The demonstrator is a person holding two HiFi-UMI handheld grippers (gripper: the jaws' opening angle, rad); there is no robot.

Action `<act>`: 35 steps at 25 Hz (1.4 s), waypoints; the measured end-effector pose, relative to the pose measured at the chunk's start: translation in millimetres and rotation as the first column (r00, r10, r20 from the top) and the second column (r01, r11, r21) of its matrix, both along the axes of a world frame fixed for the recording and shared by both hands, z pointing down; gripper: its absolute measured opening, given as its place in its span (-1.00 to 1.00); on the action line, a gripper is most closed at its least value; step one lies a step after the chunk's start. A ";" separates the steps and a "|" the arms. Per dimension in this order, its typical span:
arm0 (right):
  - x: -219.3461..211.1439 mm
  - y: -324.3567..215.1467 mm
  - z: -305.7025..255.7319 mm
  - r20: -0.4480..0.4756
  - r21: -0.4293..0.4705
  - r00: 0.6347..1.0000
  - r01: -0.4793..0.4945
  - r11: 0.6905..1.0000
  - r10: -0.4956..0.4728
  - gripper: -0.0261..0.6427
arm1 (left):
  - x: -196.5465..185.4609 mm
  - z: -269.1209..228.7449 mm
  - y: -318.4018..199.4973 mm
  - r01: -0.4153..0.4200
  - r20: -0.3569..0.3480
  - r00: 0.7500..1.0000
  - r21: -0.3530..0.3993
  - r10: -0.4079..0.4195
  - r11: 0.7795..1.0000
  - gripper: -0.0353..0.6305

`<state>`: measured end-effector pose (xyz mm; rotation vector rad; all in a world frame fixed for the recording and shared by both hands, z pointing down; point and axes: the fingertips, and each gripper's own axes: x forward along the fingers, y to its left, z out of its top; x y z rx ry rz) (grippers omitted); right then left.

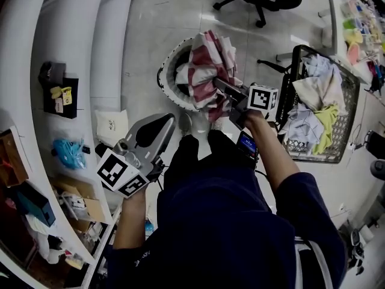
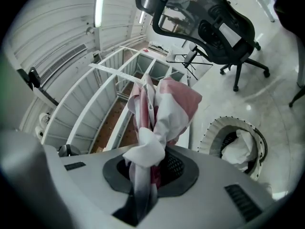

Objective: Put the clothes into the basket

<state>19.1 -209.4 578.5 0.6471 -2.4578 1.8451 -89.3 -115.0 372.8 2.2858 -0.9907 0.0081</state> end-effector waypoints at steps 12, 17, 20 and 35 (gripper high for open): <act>-8.4 -3.8 125.3 -0.187 -0.161 0.982 -0.008 0.987 -0.023 -0.74 | -4.0 26.9 -2.3 -0.004 0.020 1.000 -0.062 0.005 0.998 -0.92; -11.2 1.2 173.1 -0.273 -0.239 0.961 -0.027 0.971 -0.041 -0.74 | -4.8 35.2 1.2 -0.014 0.039 0.999 -0.086 0.017 0.996 -0.92; -13.2 5.5 197.5 -0.302 -0.281 0.951 -0.029 0.959 -0.060 -0.74 | -6.7 43.8 1.8 -0.012 0.039 0.999 -0.101 0.016 0.995 -0.92; -28.3 -5.4 268.4 -0.415 -0.328 0.909 -0.105 0.939 -0.044 -0.73 | -28.7 86.5 20.5 0.046 0.021 0.999 -0.203 -0.043 0.978 -0.92</act>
